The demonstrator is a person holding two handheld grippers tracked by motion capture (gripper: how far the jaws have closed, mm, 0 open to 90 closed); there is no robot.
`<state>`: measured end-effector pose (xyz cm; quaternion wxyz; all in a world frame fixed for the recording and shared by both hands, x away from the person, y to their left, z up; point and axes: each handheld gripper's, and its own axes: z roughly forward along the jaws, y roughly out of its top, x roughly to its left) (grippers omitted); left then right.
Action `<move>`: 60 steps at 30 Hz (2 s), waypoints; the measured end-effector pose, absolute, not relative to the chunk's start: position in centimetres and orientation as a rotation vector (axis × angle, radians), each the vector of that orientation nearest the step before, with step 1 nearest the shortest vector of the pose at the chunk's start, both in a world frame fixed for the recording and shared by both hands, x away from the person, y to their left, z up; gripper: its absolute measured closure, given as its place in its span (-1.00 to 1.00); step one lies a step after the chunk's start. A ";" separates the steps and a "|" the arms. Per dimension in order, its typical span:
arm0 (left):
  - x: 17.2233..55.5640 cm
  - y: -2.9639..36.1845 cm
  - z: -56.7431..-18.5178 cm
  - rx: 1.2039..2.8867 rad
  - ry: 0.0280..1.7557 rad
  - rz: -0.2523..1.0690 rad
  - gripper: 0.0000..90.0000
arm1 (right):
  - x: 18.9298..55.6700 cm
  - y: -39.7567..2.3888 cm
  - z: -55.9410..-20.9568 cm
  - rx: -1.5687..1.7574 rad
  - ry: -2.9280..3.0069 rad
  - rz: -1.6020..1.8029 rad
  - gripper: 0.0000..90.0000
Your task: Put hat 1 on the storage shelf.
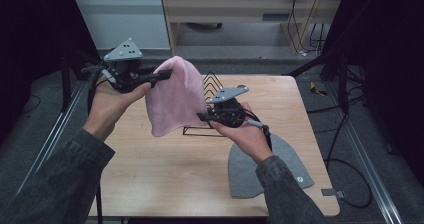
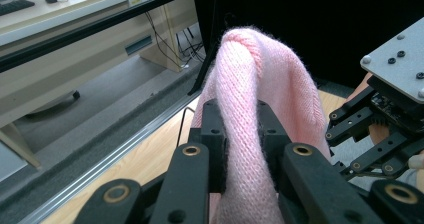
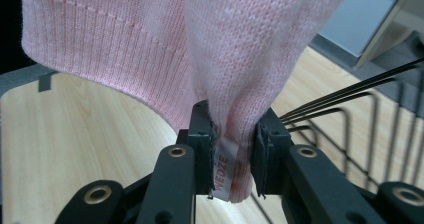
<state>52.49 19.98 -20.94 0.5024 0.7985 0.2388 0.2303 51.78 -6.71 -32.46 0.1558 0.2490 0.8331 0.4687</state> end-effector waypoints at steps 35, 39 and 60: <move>62.6 15.0 -20.8 1.901 0.606 0.491 0.70 | 59.2 -11.6 -31.2 0.918 2.254 1.319 0.66; 62.5 14.4 -20.8 1.899 0.597 0.481 0.70 | 59.1 -12.4 -31.2 0.931 2.238 1.323 0.67; 63.0 12.4 -23.1 1.972 0.538 0.524 0.67 | 57.8 -13.0 -34.3 0.945 2.249 1.269 0.71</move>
